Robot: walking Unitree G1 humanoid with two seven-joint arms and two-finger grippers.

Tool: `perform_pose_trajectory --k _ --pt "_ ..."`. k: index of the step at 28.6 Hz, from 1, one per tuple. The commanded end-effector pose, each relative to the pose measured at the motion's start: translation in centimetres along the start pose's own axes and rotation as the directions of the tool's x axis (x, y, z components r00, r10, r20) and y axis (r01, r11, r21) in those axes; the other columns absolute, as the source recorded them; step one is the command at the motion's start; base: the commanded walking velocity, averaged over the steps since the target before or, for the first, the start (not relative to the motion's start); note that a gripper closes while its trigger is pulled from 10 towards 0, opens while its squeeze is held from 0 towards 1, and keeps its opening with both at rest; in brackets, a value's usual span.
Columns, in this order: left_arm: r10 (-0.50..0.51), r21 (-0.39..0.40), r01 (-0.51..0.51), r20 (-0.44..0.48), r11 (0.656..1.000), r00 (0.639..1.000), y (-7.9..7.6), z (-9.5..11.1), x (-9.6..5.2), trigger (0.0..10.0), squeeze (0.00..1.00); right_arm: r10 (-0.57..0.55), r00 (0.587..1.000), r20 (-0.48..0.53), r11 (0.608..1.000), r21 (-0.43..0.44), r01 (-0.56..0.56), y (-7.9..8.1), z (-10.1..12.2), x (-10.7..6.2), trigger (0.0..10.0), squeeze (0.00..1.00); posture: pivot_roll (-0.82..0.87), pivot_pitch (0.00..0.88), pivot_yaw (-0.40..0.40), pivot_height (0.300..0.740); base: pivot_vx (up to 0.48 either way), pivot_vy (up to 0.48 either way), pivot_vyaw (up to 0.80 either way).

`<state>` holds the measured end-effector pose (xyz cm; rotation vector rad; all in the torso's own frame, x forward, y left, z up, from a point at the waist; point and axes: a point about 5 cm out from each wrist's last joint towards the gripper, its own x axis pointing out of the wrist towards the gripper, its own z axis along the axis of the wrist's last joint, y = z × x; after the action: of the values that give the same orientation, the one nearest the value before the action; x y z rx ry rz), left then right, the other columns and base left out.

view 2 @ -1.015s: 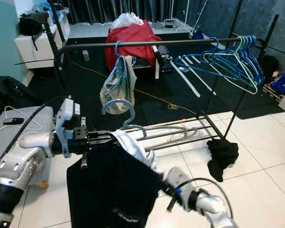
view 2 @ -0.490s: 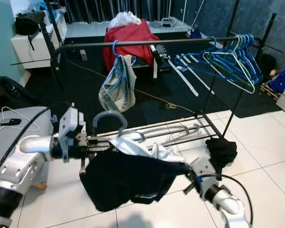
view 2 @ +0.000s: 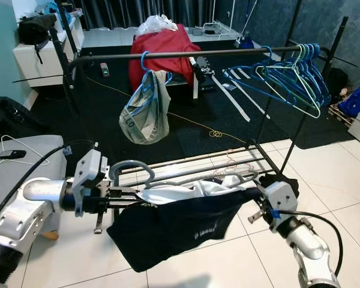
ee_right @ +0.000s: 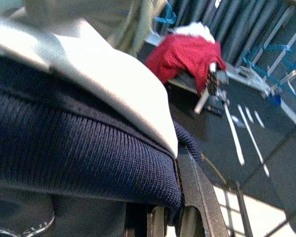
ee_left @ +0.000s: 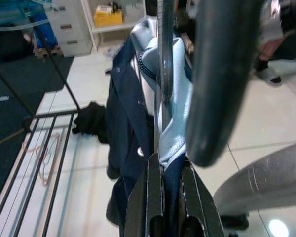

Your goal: Hang hanger

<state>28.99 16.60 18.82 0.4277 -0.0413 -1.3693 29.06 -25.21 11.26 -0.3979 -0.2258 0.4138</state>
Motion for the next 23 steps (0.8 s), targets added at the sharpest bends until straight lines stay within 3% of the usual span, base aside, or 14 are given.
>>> perform_pose_trajectory --k 1,3,6,13,17,19,23 --pt "0.009 -0.007 -0.009 -0.073 1.0 0.997 0.0 -0.9 -0.7 0.0 0.0 0.015 0.999 0.04 1.0 -0.017 -0.014 -0.6 0.8 -0.1 0.0 0.0 -0.1 0.088 -0.022 0.74 0.0 0.0 0.0" --pt "0.036 0.001 -0.036 -0.116 0.999 0.993 0.4 -1.3 -1.2 0.0 0.0 0.12 0.992 0.035 0.993 -0.019 -0.119 0.3 0.8 -0.2 0.0 0.0 -0.1 0.088 -0.022 0.74 0.0 0.0 0.0" --pt "0.025 0.007 -0.024 -0.16 1.0 0.987 0.4 -1.6 -1.6 0.0 0.0 0.163 0.986 0.03 0.987 -0.012 -0.162 0.6 0.8 -0.5 0.0 0.0 -0.1 0.089 -0.018 0.74 0.0 0.0 0.0" --pt "-0.046 0.001 0.048 -0.269 0.999 0.962 -0.2 -2.4 -1.6 0.0 0.0 0.217 0.975 0.047 0.976 0.008 -0.218 0.5 1.6 -0.4 0.0 0.0 -0.1 0.089 -0.012 0.74 0.0 0.0 0.0" --pt "-0.125 -0.004 0.132 -0.354 0.991 0.927 -0.9 -3.2 -1.6 0.0 0.0 0.236 0.969 0.072 0.972 -0.015 -0.235 -0.2 2.9 0.6 0.0 0.0 -0.11 0.089 -0.009 0.74 0.0 0.0 0.0" --pt "-0.13 0.003 0.141 -0.363 0.99 0.923 -1.0 -3.3 -1.5 0.0 0.0 0.235 0.969 0.078 0.972 -0.027 -0.233 -0.8 3.4 1.0 0.0 0.0 -0.11 0.089 -0.008 0.74 0.0 0.0 0.0" --pt "-0.124 0.009 0.136 -0.358 0.991 0.925 -0.9 -3.1 -1.2 0.0 0.0 0.316 0.947 0.063 0.949 -0.014 -0.315 -0.2 3.6 1.3 0.0 0.0 -0.1 0.083 -0.013 0.74 0.0 0.0 0.0"
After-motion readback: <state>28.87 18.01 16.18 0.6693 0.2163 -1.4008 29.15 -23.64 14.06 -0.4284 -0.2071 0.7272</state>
